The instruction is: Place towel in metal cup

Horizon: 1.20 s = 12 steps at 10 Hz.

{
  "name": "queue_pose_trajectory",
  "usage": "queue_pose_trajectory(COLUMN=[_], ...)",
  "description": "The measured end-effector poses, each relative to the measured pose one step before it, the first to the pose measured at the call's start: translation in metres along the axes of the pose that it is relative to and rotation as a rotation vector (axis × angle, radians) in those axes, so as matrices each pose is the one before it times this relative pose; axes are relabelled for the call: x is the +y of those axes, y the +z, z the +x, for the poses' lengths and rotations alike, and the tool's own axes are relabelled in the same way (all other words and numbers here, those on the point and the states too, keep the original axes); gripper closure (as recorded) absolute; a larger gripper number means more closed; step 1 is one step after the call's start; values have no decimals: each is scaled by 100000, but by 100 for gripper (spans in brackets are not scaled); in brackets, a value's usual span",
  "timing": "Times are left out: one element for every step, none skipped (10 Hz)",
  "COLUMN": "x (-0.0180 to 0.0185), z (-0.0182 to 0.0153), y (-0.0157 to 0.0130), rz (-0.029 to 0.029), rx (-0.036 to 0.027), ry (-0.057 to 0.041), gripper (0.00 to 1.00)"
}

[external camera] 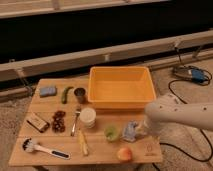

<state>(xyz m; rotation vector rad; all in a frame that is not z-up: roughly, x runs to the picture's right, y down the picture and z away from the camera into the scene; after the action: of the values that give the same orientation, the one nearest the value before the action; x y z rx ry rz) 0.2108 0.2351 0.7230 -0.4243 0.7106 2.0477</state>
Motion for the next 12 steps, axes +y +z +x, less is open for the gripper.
queue_pose_trajectory(x=[-603, -139, 301, 705, 1603, 1588, 654, 413, 736, 696, 549, -77], z=[-293, -246, -282, -402, -496, -434, -381, -228, -128, 66, 131, 111], y=[421, 304, 184, 37, -256, -425, -285, -58, 345, 519, 842, 643], rz=[-38, -267, -565, -1007, -1977, -2121, -940, -468, -360, 116, 439, 688], rx=[266, 134, -149, -708, -1351, -1462, -788, 59, 606, 1097, 1971, 1687], ry=[244, -30, -358, -624, -1218, -1465, -851, -1243, -1414, -1385, -1228, -194], gripper=[35, 35, 35, 35, 35, 35, 35, 35, 35, 35, 35, 35])
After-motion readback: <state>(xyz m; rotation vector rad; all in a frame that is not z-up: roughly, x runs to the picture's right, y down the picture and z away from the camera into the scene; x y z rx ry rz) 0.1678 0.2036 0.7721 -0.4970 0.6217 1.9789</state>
